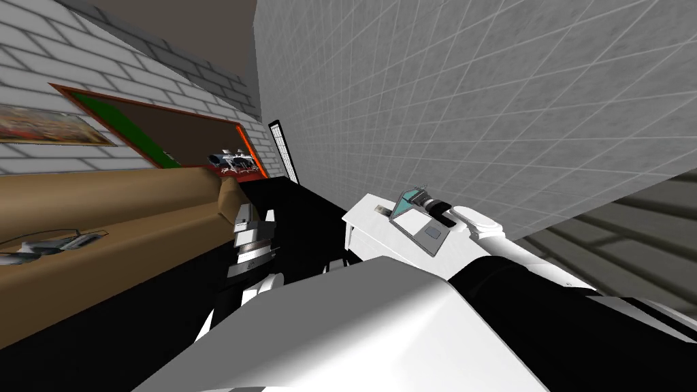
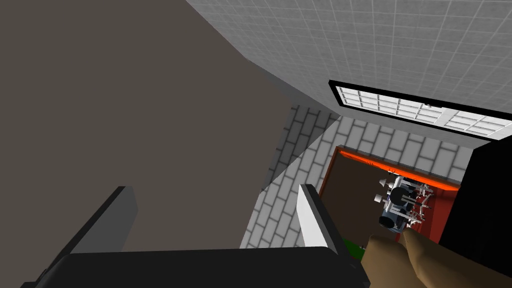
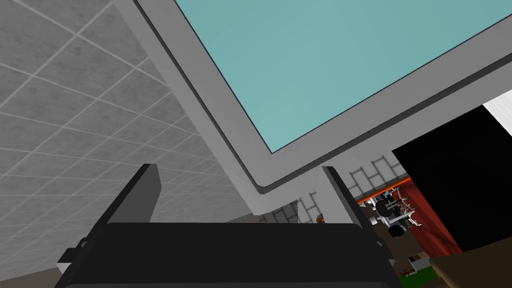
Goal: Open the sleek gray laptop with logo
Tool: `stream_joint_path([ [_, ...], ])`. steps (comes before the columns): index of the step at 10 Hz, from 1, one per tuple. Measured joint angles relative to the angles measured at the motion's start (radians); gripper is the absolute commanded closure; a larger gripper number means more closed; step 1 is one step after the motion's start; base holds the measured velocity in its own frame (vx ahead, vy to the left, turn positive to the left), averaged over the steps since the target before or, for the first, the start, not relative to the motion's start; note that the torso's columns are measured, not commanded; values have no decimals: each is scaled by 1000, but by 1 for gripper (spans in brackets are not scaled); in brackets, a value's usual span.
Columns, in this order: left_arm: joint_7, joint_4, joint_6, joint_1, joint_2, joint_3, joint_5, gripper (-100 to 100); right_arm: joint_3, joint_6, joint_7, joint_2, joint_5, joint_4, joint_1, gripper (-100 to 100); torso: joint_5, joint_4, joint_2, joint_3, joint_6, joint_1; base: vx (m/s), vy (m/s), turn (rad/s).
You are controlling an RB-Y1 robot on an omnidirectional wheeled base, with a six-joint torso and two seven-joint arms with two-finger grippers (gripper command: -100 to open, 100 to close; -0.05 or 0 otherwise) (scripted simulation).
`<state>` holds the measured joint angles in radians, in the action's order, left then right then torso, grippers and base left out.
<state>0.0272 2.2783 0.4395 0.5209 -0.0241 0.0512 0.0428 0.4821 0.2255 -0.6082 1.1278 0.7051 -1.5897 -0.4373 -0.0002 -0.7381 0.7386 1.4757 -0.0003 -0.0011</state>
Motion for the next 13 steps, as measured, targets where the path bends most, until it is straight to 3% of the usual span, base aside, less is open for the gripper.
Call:
stream_joint_path([
  [3,0,0,0,0,0,0,0,0,-16,41,-2,27,6,-48,-8,-100,1,0,-1,0,0,3,-123,-138,120],
  [7,0,0,0,0,0,0,0,0,-9,116,-2,80,9,-113,-40,-100,0,0,-1,1,1,1,-115,-137,146],
  [9,0,0,0,0,0,0,0,0,-22,126,-2,95,12,-128,-35,-100,1,1,-4,2,1,5,-22,-30,8],
  [10,0,0,0,0,0,0,0,0,-21,125,-2,94,12,-128,-35,100,2,1,-4,3,0,5,0,0,0],
  [11,0,0,0,0,0,0,0,0,-21,125,-2,94,12,-128,-35,100,1,1,-3,2,0,4,-70,-74,86],
  [13,0,0,0,0,0,0,0,0,-34,116,-49,35,31,-144,-9,100,-1,-1,4,-3,1,-3,-108,-99,76],
])
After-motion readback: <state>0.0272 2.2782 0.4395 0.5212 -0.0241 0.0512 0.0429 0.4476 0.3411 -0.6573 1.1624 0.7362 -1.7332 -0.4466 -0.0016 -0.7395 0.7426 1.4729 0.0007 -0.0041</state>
